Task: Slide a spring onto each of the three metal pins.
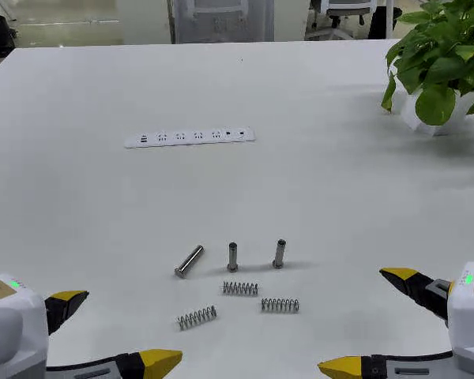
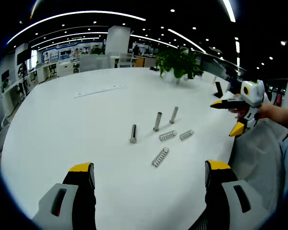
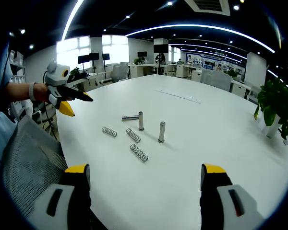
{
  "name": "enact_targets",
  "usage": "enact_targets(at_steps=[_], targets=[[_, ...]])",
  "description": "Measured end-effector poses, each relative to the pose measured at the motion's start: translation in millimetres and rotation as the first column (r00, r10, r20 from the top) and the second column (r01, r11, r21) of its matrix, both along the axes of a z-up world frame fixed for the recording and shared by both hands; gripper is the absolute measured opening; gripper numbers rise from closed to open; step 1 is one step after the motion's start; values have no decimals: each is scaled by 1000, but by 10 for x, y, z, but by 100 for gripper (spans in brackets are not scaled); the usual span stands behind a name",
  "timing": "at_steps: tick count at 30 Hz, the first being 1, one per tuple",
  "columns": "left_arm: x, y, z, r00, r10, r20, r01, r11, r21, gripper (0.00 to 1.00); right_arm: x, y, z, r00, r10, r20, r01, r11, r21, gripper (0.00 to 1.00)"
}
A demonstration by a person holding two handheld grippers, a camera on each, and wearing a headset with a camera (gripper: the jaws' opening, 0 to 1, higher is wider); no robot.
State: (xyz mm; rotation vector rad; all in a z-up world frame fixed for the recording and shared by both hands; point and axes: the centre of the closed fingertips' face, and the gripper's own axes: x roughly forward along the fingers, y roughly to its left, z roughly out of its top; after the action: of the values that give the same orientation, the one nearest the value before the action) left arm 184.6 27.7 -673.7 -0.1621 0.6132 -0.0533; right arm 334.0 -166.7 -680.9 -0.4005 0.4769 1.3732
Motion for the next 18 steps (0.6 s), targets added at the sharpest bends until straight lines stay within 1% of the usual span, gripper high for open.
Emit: enact_targets(at_steps=[1,3,4,8,9,11,12,13,15,16,17,18], targets=[[30,2,8,1000,-5,-3,5,1000,1,97,5,3,-4,1000,1,2,-1,1000,1,97],[87,4,20,1000,-10,-11,10,1000,-14,98,-7,13,-7,1000,3,-2,-3,1000,6,97],[101,50,5,1000,-13,-12,13,1000,-16,98,-18,16,-12,1000,6,-4,-6,1000,6,96],[195,103,5,999,-34,-24,33,999,-16,98,-51,23,-41,1000,13,-5,-13,1000,-2,96],[223,123,-8,998,-46,-35,46,999,-8,97,-65,27,-41,1000,14,-8,-14,1000,-1,96],[262,129,-11,997,-63,-43,63,998,3,97,-79,30,-42,1000,14,-10,-14,1000,-1,95],[282,170,-25,996,-74,-56,74,997,8,96,-85,34,-38,1000,15,-9,-15,1000,1,95],[307,184,-28,995,-85,-60,86,996,11,96,-90,38,-45,1000,18,-11,-18,1000,3,95],[329,186,-36,992,-97,-78,99,995,13,96,-94,42,-42,1000,17,-11,-17,1000,5,95],[351,226,-42,991,-102,-82,104,995,12,96,-97,44,-40,1000,16,-13,-16,1000,6,95],[364,236,-48,990,-110,-89,112,994,10,95,-89,42,-53,1000,15,-14,-15,1000,7,95],[372,235,-60,987,-120,-103,121,993,5,94,-89,41,-58,1000,14,-14,-14,1000,7,94]])
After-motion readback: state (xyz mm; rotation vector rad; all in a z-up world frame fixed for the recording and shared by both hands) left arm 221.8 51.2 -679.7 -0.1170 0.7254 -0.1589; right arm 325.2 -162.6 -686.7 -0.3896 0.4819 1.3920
